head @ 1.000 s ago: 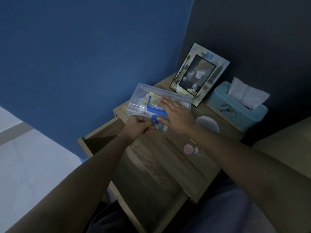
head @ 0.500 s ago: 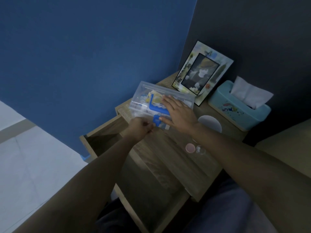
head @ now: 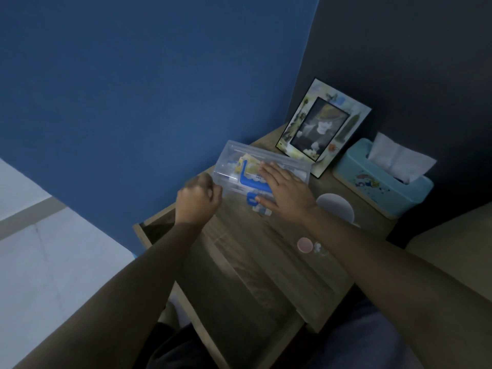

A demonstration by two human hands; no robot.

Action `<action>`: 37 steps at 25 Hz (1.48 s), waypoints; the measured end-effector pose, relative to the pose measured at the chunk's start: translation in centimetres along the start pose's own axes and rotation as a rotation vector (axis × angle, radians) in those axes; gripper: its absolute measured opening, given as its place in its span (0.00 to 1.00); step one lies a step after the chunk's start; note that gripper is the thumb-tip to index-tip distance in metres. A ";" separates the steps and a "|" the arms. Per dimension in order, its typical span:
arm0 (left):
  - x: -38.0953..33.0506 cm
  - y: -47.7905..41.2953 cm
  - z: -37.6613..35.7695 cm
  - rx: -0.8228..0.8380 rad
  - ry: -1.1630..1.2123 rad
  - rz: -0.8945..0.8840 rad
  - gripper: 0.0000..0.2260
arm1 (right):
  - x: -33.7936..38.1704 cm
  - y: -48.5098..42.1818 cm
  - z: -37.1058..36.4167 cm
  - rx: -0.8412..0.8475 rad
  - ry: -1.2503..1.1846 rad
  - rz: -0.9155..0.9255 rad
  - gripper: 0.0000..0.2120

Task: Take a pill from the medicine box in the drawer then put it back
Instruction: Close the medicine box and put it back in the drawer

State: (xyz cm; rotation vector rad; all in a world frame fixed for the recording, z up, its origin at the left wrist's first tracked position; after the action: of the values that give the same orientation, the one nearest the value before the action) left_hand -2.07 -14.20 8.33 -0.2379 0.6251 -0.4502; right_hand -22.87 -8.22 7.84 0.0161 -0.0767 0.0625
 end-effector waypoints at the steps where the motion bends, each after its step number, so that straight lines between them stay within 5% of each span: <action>1: 0.0 -0.8 0.6 -0.069 0.018 0.035 0.08 | 0.0 0.0 0.0 0.001 0.002 0.000 0.32; 8: -1.8 -4.3 -2.4 0.411 -0.103 0.026 0.24 | 0.0 -0.1 -0.1 -0.010 -0.013 0.003 0.32; 13: -1.1 -4.1 -3.3 0.407 -0.127 0.062 0.25 | -0.3 -0.1 -0.1 0.028 -0.077 0.015 0.33; 17: -1.1 -4.2 -3.2 0.428 -0.092 0.092 0.25 | -1.3 -0.9 1.7 0.085 -0.579 -0.140 0.32; 20: -1.3 -4.2 -3.1 0.440 -0.078 0.108 0.25 | -2.4 -1.4 3.0 -0.108 -0.395 -0.359 0.33; 25: -1.2 -4.7 -2.3 0.401 0.047 0.124 0.25 | -2.7 -1.3 2.6 0.068 -0.289 -0.733 0.42; 31: 0.1 -5.9 -2.1 0.483 0.263 0.348 0.31 | -3.2 -1.9 1.6 0.095 -0.432 -0.781 0.43; 37: 0.6 -5.9 -0.6 0.524 0.377 0.417 0.24 | -3.1 -2.1 2.7 -0.026 -0.628 -0.787 0.47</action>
State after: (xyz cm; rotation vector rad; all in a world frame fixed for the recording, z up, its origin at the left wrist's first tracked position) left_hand -3.99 -19.71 9.62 0.4806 0.8753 -0.2408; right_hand -26.02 -10.52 10.28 0.0384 -0.6918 -0.7353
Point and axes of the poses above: each hand's wrist, its own y-axis away from the middle knuckle, its own z-axis out of the back of the hand, x = y × z, the point moved 2 cm from there along -y, towards the middle knuckle, and after that the axes turned 4 degrees about x, right-handed, at the moved point
